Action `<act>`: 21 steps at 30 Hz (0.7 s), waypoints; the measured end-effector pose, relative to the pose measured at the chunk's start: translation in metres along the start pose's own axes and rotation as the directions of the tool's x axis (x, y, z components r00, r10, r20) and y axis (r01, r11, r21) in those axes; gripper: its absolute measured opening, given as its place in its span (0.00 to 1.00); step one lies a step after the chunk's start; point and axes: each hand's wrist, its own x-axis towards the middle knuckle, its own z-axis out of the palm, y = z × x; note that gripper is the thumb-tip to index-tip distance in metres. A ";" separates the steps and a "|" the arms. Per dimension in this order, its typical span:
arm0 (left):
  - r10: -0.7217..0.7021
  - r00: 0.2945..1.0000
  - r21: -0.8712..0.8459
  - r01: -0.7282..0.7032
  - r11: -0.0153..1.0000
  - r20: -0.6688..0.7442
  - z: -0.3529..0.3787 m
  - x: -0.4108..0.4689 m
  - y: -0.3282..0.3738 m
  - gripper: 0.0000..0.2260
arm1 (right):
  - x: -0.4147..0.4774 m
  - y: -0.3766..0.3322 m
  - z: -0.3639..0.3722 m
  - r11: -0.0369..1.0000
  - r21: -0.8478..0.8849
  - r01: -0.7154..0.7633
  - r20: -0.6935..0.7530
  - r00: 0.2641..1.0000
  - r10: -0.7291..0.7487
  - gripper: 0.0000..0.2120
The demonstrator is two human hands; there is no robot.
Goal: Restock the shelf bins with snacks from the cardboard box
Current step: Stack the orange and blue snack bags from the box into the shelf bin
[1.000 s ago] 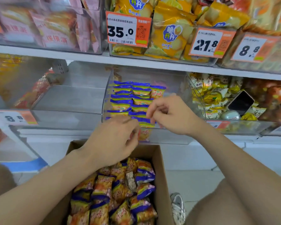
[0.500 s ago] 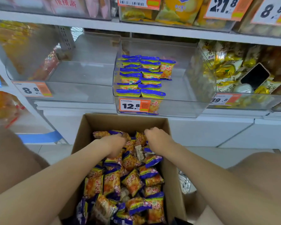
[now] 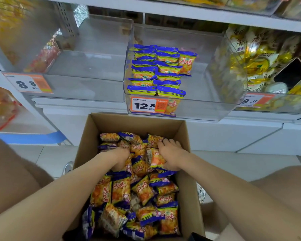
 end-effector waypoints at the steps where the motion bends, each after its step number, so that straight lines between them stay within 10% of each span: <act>1: 0.000 1.000 0.002 0.000 1.000 -0.001 0.001 -0.001 0.001 0.22 | -0.001 0.000 -0.001 1.000 0.023 0.014 0.017 1.000 -0.015 0.37; 12: 0.056 0.992 -0.219 -0.079 0.973 -0.112 -0.017 -0.024 0.013 0.30 | -0.008 -0.004 -0.011 0.984 0.124 0.130 0.070 0.988 -0.139 0.44; 15: 0.071 0.976 -0.308 -0.133 0.942 -0.204 -0.026 -0.037 0.016 0.25 | -0.016 -0.007 -0.014 0.984 0.079 0.157 0.102 0.981 -0.164 0.22; 21: 0.082 0.938 -0.350 -0.206 0.914 -0.337 -0.052 -0.079 0.026 0.27 | -0.044 -0.015 -0.041 0.923 0.378 0.074 0.026 0.996 -0.090 0.21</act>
